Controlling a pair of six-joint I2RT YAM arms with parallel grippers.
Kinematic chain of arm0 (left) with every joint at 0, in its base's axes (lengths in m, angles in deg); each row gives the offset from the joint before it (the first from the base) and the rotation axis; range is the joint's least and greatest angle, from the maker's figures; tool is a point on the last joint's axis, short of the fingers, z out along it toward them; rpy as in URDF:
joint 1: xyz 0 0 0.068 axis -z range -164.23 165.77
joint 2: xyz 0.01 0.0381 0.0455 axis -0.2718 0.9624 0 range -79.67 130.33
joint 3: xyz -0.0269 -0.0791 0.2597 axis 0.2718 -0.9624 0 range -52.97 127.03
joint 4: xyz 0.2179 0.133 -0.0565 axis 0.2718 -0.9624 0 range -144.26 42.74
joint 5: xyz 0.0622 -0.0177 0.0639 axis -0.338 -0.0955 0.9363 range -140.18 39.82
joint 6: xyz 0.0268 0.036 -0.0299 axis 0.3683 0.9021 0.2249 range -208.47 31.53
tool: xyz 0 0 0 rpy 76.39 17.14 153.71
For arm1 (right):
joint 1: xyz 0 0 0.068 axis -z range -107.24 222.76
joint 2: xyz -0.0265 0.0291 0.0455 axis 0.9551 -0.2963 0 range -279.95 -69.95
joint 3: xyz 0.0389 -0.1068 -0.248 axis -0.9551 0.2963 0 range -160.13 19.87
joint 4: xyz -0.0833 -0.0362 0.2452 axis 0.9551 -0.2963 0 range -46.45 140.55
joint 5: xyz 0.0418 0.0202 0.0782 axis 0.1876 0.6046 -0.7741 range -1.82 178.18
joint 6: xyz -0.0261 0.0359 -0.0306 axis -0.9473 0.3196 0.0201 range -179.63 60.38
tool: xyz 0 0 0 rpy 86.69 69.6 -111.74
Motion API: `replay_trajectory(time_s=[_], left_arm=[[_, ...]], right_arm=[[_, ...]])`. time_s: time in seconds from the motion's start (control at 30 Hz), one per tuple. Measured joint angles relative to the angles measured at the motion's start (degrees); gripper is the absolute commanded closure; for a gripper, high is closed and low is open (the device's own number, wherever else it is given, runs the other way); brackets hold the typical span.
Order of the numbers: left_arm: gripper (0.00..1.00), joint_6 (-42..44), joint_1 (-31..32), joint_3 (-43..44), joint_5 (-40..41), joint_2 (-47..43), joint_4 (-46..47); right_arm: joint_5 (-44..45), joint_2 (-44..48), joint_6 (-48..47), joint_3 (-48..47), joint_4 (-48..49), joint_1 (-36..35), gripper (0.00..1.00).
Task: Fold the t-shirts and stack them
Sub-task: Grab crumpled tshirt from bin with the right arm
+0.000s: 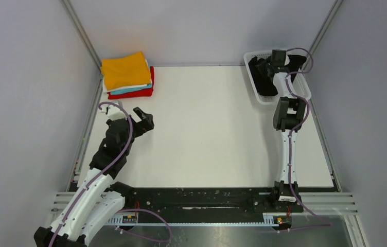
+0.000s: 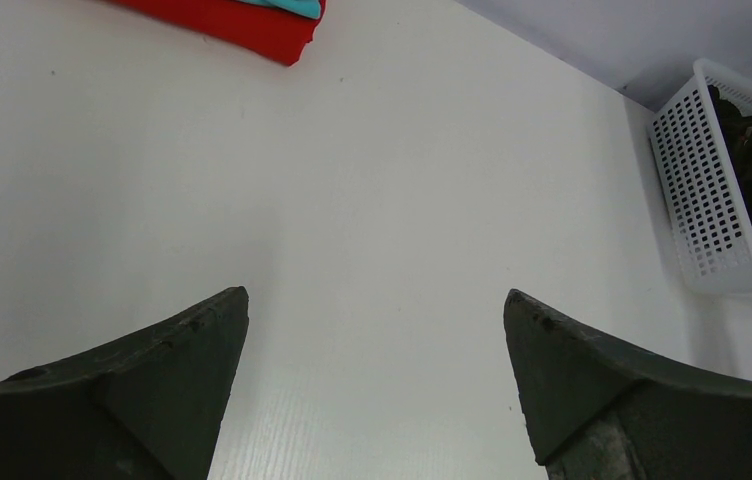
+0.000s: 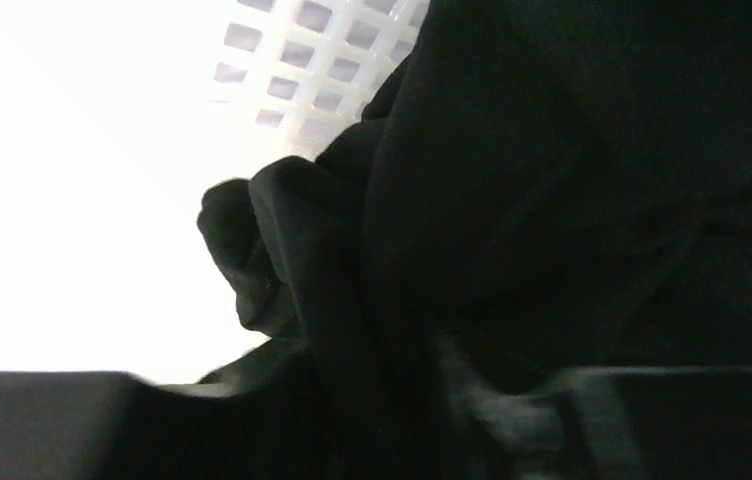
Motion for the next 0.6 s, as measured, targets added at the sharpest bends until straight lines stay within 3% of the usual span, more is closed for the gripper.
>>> replay_trajectory(time_s=[0.1,0.37,0.6], left_arm=[[0.01,0.00,0.00,0.00,0.00,0.57,0.00],[0.01,-0.17,0.00,0.00,-0.07,0.15,-0.09],[0.01,-0.70,0.00,0.00,-0.85,-2.73,-0.24]], right_arm=[[-2.69,-1.92,-0.17,-1.16,2.62,0.00,1.00],[-4.00,2.25,-5.73,3.23,5.46,-0.04,1.00],[-5.77,20.33,-11.41,10.12,4.70,-0.11,1.00]])
